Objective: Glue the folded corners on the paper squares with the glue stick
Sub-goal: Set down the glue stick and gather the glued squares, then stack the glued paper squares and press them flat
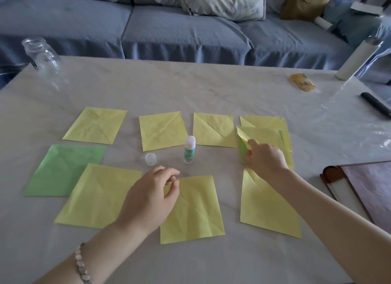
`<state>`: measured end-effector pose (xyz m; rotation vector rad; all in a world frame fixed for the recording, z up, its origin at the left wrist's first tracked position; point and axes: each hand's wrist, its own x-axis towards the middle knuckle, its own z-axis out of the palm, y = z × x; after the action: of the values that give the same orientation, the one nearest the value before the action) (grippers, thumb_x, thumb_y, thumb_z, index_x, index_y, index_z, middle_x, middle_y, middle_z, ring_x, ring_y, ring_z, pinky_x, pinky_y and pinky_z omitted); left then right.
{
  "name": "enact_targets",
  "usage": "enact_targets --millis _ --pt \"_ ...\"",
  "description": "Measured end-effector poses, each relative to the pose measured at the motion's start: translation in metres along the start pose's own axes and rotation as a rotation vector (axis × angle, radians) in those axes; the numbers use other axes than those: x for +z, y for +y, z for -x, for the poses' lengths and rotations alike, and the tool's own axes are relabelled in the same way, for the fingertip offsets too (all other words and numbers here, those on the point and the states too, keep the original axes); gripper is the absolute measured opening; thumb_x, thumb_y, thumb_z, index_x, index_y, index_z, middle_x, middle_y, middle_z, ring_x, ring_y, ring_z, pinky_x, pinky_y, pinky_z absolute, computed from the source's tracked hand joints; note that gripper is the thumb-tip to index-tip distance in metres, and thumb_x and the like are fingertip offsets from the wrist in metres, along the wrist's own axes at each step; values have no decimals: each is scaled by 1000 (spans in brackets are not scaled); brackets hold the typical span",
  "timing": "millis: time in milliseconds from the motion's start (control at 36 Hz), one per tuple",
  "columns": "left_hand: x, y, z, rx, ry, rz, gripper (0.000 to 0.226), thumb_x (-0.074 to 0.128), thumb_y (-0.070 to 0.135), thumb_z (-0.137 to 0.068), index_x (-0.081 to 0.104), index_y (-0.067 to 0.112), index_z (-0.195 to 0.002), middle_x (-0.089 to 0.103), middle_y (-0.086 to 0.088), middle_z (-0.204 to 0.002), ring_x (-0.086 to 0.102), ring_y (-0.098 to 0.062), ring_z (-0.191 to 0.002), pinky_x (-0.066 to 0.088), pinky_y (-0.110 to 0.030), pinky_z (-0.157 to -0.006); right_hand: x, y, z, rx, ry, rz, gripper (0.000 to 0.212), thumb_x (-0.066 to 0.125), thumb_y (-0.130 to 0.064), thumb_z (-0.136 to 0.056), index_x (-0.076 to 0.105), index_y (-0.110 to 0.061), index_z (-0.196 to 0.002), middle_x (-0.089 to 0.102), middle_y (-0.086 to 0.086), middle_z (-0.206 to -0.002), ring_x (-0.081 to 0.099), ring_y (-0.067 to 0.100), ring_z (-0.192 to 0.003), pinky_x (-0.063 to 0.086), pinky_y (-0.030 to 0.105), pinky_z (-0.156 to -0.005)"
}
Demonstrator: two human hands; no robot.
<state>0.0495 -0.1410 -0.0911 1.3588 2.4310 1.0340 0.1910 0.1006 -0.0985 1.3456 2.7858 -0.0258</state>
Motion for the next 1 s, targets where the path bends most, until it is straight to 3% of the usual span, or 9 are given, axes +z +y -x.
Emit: enact_targets --millis 139,278,389,500,611,750,833,917,1000 --pt "3 9 -5 -135 -100 127 15 55 19 -91 65 23 -101 61 14 -85 56 3 -81 40 -9 -69 1 5 6 119 34 -183 33 38 -18 -93 53 -8 -121 63 17 -93 52 32 -74 44 32 -60" --pt "6 18 -9 -255 -177 250 13 54 19 -92 63 28 -96 62 13 -84 59 0 -79 43 -12 -67 4 9 11 139 74 -224 31 34 -14 -97 55 -8 -119 62 17 -89 50 30 -71 40 32 -59" --pt "4 26 -13 -379 -207 519 11 56 19 -92 65 19 -87 70 3 -81 67 -9 -77 53 -29 -75 -7 1 29 91 415 -318 30 40 -10 -96 59 -6 -120 68 17 -96 61 37 -82 41 32 -63" --pt "-2 40 -20 -592 -298 940 19 55 29 -94 63 11 -95 71 -9 -90 71 -18 -80 56 -29 -71 -22 -24 71 -237 747 -357 34 41 -9 -88 64 2 -110 67 15 -111 63 26 -105 46 30 -89" --pt "-6 46 -21 -657 -330 1161 25 54 33 -92 60 10 -100 72 -11 -90 71 -24 -81 57 -37 -77 -21 -46 108 -518 690 -308 33 42 -6 -88 63 2 -112 63 13 -117 57 19 -113 41 30 -101" --pt "-3 35 -10 -555 -197 868 13 57 9 -91 66 0 -88 66 -9 -75 65 -17 -65 58 -32 -64 -7 -62 127 -684 443 -301 34 48 -24 -91 66 -4 -111 65 6 -118 58 17 -115 38 37 -103" --pt "-5 23 -3 -510 -166 726 15 55 8 -91 63 -5 -91 64 -14 -79 57 -20 -71 54 -42 -70 -10 -63 132 -549 238 -549 56 42 -57 -90 58 -14 -121 53 -1 -134 45 10 -126 29 32 -108" --pt "-9 15 5 -440 -212 723 20 53 3 -92 68 13 -82 71 0 -72 61 -8 -65 46 -18 -60 -21 -65 127 -119 167 -884 70 44 -72 -77 43 -27 -130 42 -8 -136 41 7 -124 32 17 -102" --pt "-11 12 13 -414 -255 741 25 53 1 -93 66 18 -79 70 11 -65 63 0 -61 46 -14 -56 -30 -73 119 217 -11 -1290 63 64 -51 -67 51 -23 -122 66 -4 -107 63 9 -93 49 20 -79"
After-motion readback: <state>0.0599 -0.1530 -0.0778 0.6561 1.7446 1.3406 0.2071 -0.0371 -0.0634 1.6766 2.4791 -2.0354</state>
